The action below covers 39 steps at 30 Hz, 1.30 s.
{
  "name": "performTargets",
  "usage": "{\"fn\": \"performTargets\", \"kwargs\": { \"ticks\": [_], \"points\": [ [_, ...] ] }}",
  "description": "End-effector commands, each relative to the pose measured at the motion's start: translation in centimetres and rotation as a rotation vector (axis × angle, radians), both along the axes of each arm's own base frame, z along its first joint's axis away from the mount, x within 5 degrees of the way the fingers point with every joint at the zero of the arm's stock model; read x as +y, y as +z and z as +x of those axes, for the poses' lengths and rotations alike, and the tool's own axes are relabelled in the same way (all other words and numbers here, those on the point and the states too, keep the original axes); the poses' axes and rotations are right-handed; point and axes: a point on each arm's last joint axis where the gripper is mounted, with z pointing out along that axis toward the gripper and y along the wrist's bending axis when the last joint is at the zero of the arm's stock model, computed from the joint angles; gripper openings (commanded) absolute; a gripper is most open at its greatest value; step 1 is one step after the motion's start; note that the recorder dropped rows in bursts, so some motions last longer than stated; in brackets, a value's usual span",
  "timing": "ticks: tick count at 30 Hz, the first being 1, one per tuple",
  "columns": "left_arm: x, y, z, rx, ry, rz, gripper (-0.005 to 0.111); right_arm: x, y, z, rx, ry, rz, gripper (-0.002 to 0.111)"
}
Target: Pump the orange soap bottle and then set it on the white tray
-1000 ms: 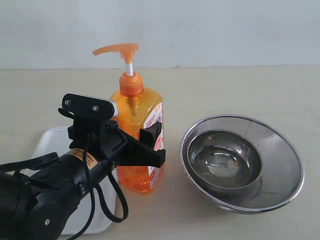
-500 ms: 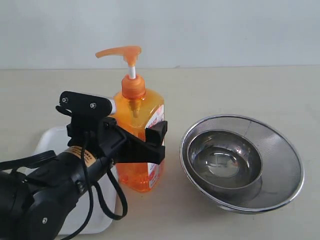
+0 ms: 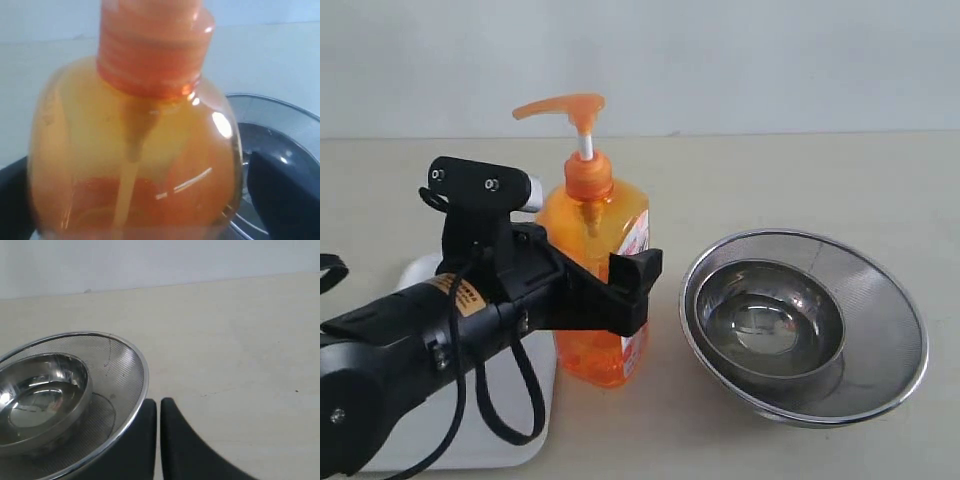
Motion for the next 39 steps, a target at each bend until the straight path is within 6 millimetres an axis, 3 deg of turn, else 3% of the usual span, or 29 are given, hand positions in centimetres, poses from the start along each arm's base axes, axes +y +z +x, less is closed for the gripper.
{"fn": "performTargets", "kwargs": {
  "ticks": [1,11,27,39],
  "points": [
    [0.1,0.7,-1.1,0.057,-0.081,0.044,0.095,0.0,0.2,0.0,-0.017,-0.003,-0.004,0.0],
    [0.8,1.5,-2.0,0.047,-0.131,0.065,0.095,0.0,0.1,0.0,-0.011,-0.004,-0.004,0.0],
    [1.5,1.1,-2.6,0.087,-0.122,0.054,0.095,0.0,0.1,0.0,-0.011,-0.004,-0.004,0.0],
    [4.5,4.4,-5.3,-0.018,-0.166,-0.033,0.095,0.0,0.1,0.0,-0.011,-0.004,-0.004,0.0]
  ]
}}
